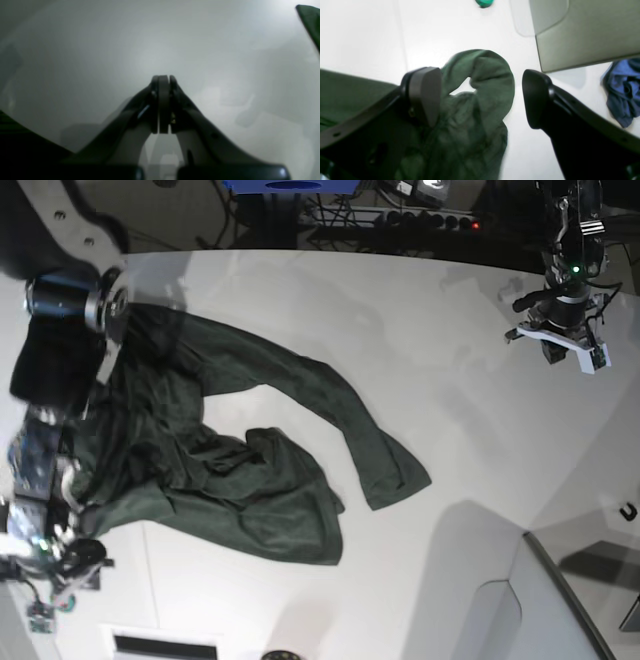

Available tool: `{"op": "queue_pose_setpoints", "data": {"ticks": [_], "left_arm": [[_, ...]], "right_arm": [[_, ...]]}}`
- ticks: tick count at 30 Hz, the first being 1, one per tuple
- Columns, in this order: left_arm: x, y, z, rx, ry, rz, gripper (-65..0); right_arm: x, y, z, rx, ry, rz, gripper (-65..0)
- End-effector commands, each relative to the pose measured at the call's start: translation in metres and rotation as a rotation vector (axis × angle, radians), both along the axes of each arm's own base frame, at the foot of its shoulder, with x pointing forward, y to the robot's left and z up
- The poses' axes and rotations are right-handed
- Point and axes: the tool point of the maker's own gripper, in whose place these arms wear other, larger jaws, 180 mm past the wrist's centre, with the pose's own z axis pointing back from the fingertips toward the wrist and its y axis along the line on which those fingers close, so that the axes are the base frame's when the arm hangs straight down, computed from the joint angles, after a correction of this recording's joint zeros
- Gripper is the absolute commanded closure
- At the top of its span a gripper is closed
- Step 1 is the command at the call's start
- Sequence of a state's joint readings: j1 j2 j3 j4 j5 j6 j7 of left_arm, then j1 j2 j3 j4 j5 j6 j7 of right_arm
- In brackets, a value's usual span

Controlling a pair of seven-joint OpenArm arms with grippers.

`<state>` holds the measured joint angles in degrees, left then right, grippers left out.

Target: Layout the t-shirt on the table in an organized manner, then fold the t-shirt properly

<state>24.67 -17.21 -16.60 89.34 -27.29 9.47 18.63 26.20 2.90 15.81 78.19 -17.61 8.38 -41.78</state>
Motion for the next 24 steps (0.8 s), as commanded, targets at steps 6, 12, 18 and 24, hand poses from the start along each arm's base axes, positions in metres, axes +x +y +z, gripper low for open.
{"op": "queue_pose_setpoints", "data": {"ticks": [6,12,18,24], "left_arm": [[0.023,-0.023,0.014,0.005,-0.059,-0.085,0.0],[0.092,-0.116,0.036,-0.074,-0.173,-0.311,0.0],[0.153,-0.213,0.03,-0.129,-0.185,-0.527,0.0],[0.168,-0.25,-0.02,-0.171,-0.053,-0.528,-15.1]], "right_arm": [[-0.058,0.104,-0.004,-0.031,0.002,0.425,-43.8],[-0.119,0.165,-0.068,0.028,0.17,0.586,-38.4],[-0.151,0.168,-0.094,0.065,0.248,0.58,0.0],[-0.165,0.14,-0.1,0.047,0.274,0.522,-0.6]]}}
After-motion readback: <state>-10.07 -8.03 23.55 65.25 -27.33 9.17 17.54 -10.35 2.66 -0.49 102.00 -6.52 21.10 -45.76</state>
